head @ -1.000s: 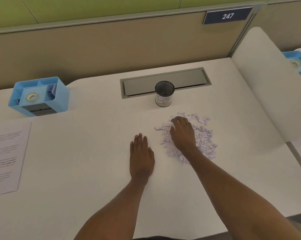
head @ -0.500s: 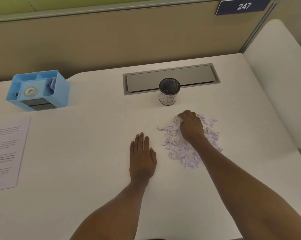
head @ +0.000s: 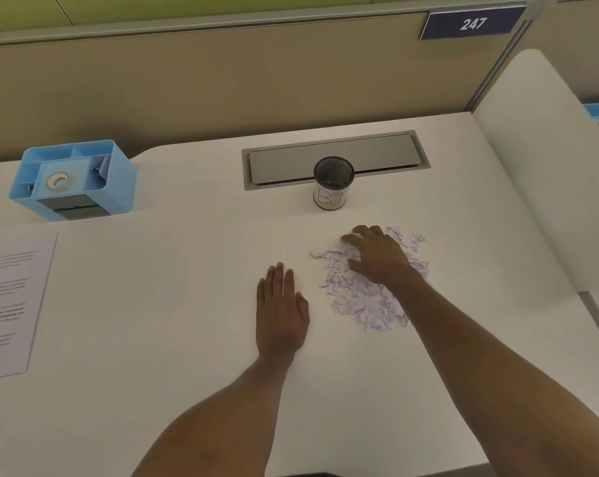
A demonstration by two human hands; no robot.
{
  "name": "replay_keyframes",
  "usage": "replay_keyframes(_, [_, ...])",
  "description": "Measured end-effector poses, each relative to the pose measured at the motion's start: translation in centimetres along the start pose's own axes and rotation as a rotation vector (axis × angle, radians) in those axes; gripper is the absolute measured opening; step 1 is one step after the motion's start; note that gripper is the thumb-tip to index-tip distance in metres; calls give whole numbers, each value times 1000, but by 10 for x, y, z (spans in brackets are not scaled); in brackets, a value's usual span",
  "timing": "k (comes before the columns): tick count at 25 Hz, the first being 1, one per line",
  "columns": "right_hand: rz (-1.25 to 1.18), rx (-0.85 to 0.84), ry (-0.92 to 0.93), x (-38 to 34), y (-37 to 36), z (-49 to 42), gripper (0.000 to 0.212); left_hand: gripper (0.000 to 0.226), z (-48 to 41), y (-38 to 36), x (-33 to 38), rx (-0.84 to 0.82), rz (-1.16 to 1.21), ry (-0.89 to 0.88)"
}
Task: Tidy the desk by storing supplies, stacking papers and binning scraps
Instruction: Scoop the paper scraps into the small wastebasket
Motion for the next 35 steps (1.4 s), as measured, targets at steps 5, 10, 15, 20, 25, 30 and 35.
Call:
replay_keyframes(5, [-16,115,-101,3,-5,1,28,52,-1,0,1,-8,-2,9])
replay_keyframes(10, [-106,154,-139,7,-12,-5,19,52,-1,1,1,-23,8,16])
replay_keyframes(15, [-275,201,-156,9,7,-10,15,53,-2,1,2,-24,11,19])
replay_keyframes(20, [-547,420,-102,-3,76,-15,10,53,-1,0,1,-39,4,24])
replay_keyframes(25, [-664,525,-145,-9,129,-66,14,53,-1,-1,0,-26,5,17])
replay_keyframes(30, [-545,425,-163,-18,134,-116,15,53,-1,-3,0,-34,-2,10])
replay_keyframes(35, [-262,199,-176,-17,119,-135,24,52,-1,-5,-1,-32,-6,4])
Point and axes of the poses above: each hand's wrist, its own z-axis away from the middle knuckle, its own y-axis out of the back of the hand, x = y × z, the point moved 3 cm from there along -z, towards the middle knuckle, and after that the axes turned 5 degrees about z, right-handed, at the moved point
